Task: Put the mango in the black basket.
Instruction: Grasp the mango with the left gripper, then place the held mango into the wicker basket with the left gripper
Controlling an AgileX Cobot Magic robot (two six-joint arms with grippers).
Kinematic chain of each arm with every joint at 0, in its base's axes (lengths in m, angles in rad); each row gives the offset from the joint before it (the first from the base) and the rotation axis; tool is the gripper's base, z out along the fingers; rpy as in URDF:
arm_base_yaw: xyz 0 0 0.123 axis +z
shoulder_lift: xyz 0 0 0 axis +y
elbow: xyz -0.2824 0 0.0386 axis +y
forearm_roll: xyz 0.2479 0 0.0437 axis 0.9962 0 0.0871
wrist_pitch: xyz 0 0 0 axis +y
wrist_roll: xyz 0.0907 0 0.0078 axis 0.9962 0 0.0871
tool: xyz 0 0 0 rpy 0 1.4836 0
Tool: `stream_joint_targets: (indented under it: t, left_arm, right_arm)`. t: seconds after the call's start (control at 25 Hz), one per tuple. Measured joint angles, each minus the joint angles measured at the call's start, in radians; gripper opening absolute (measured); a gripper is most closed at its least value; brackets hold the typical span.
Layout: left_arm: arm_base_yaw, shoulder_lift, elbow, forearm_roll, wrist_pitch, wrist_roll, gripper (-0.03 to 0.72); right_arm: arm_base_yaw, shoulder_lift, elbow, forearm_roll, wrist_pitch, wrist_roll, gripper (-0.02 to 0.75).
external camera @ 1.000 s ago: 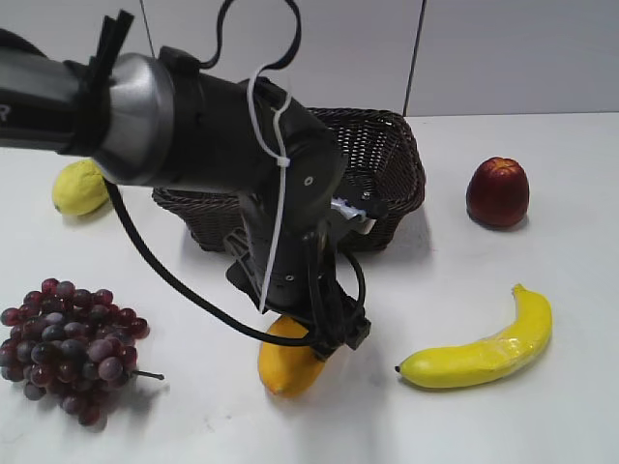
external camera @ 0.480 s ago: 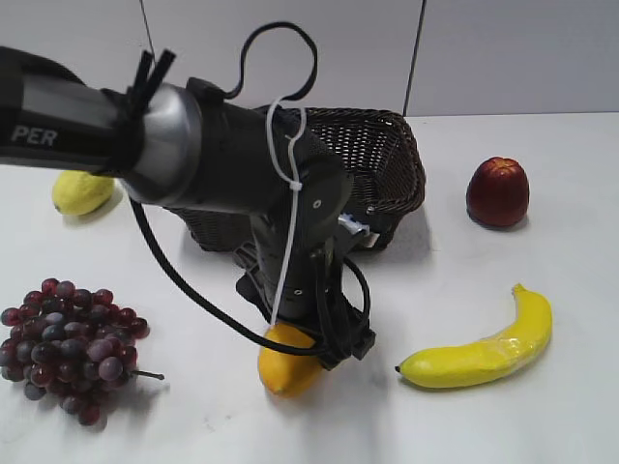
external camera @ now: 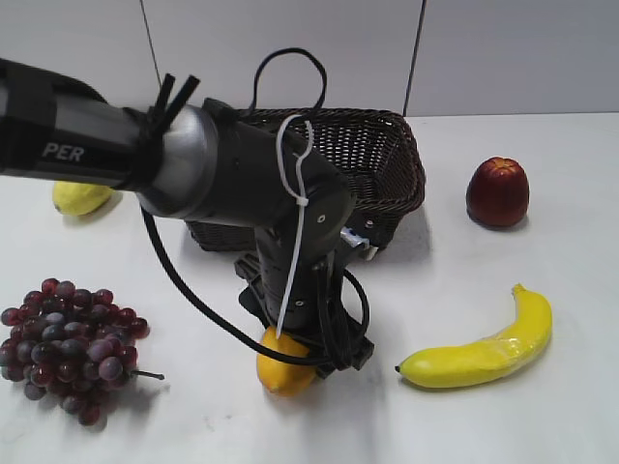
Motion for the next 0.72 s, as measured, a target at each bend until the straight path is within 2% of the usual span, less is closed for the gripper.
stream_joint_targets:
  t: [0.4, 0.72]
  left_arm:
    - [0.000, -0.005, -0.013, 0.001, 0.061, -0.001, 0.580]
    - [0.000, -0.081, -0.182, 0.029, 0.215, -0.002, 0.580]
  right_arm:
    - [0.000, 0.000, 0.000, 0.000, 0.000, 0.000, 0.566]
    - [0.000, 0.000, 0.000, 0.000, 0.000, 0.000, 0.566]
